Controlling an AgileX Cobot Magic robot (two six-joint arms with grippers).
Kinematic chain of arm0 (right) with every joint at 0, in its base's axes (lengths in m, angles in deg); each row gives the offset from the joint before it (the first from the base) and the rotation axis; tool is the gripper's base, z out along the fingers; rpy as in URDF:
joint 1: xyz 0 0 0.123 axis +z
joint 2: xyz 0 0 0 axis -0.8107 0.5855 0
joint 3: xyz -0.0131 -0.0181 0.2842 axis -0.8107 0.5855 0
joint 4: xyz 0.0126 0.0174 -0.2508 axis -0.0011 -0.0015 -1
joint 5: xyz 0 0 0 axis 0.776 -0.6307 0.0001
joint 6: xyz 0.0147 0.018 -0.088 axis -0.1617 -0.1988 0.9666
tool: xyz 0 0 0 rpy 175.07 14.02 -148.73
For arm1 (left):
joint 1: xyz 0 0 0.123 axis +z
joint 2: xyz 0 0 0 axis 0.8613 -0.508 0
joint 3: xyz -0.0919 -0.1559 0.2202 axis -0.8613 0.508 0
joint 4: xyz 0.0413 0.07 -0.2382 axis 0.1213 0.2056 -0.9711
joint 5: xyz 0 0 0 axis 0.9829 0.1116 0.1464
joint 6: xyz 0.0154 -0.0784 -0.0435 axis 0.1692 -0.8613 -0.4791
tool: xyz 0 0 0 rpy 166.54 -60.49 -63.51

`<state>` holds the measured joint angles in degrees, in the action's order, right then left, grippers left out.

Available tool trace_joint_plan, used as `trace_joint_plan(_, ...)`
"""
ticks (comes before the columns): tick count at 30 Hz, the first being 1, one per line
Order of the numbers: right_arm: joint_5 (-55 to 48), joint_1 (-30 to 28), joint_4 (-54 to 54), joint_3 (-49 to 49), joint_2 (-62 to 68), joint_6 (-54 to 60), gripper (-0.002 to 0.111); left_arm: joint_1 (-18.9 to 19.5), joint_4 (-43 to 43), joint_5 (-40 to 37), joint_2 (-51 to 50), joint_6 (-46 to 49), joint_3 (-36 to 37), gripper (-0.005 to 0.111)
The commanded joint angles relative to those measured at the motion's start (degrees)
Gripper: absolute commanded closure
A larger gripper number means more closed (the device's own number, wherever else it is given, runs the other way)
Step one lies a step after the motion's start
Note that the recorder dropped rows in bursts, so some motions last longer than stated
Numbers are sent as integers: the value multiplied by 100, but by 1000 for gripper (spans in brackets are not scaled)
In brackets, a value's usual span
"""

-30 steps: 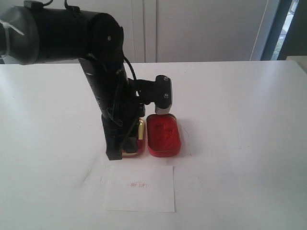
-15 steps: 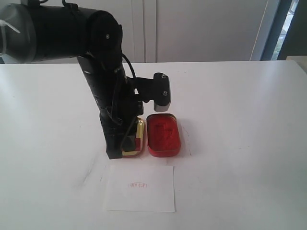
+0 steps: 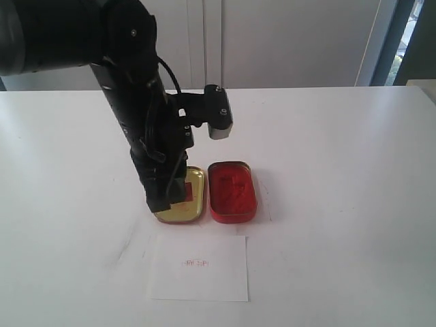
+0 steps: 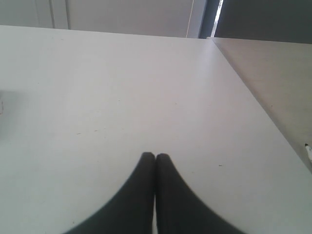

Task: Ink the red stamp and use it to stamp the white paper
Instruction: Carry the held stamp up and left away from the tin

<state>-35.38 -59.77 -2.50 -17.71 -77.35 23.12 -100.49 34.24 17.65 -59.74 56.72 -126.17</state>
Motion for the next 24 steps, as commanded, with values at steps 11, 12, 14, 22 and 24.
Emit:
trace_joint_plan(11, 81, -18, -47, 32, -36, -1, 108, 1268, -1445, -410, 74, -82, -29, 107)
trace_joint_plan(12, 81, -18, -47, 32, -36, -1, 108, 1312, -1453, -410, 74, -82, -29, 107)
trace_joint_plan(14, 81, -18, -47, 32, -36, -1, 108, 1405, -1496, -419, 74, -82, -29, 107)
trace_joint_plan(22, 81, -18, -47, 32, -36, -1, 108, 1711, -2013, -454, 74, -82, -18, 107)
trace_joint_plan(24, 81, -18, -47, 32, -36, -1, 108, 1820, -2150, -479, 74, -82, -18, 107)
